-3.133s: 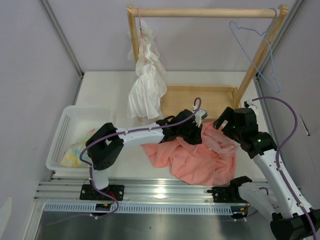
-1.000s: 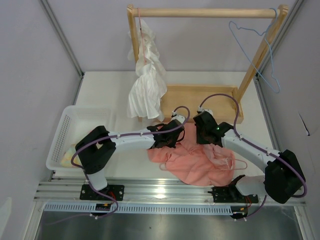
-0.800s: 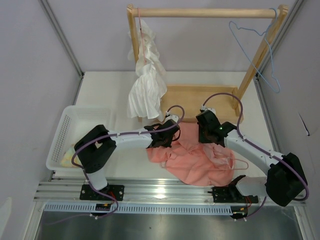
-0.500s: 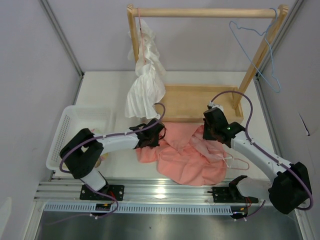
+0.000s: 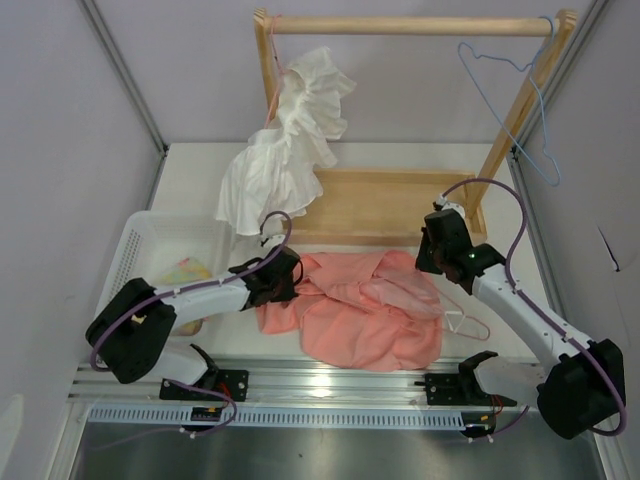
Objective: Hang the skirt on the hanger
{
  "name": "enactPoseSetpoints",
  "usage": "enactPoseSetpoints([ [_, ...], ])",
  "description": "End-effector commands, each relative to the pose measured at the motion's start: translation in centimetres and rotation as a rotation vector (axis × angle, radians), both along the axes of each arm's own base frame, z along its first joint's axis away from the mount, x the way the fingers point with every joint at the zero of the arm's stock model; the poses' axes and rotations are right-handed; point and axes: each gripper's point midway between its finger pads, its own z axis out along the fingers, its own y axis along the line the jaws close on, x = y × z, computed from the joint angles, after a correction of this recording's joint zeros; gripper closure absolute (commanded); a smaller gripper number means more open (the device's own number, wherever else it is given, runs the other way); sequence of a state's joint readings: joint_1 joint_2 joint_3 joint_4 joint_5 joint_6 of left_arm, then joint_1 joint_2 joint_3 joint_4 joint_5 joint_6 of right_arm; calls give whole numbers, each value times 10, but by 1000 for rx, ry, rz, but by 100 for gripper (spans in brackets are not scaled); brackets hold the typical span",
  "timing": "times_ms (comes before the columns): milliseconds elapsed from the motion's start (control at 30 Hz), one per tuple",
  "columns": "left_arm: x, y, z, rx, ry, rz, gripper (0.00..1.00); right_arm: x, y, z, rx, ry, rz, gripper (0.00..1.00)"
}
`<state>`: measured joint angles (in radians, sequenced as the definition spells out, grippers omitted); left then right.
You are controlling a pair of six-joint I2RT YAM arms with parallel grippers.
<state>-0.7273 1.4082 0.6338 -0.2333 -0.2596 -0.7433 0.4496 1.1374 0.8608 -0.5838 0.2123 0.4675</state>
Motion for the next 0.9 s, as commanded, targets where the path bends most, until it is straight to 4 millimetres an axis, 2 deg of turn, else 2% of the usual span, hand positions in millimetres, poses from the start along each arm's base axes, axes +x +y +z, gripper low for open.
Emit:
enactPoseSetpoints([
  [0,-7,18,-8,22,26,51,100,15,-5,13,49,-57,-50,100],
  [200,-7,11,0,9,-13,4,100,34,-11,24,88,-85,-135,100],
  [300,-8,11,2,12,-16,-8,100,37,-4,26,141,-80,-128,100],
  [467,-9,6,14,39,-62,-51,100,49,-19,21,135,-83,-224,100],
  [600,-9,-12,49,64,-185,-140,82,61,-21,21,165,-80,-270,100],
  [733,-9,-29,92,60,-299,-204,71,63,-12,23,209,-76,-257,100],
  [800,-16,-41,108,56,-349,-269,64,62,-13,25,216,-79,-262,100],
  [867,-22,-57,132,32,-410,-336,58,61,-10,27,239,-78,-250,100],
])
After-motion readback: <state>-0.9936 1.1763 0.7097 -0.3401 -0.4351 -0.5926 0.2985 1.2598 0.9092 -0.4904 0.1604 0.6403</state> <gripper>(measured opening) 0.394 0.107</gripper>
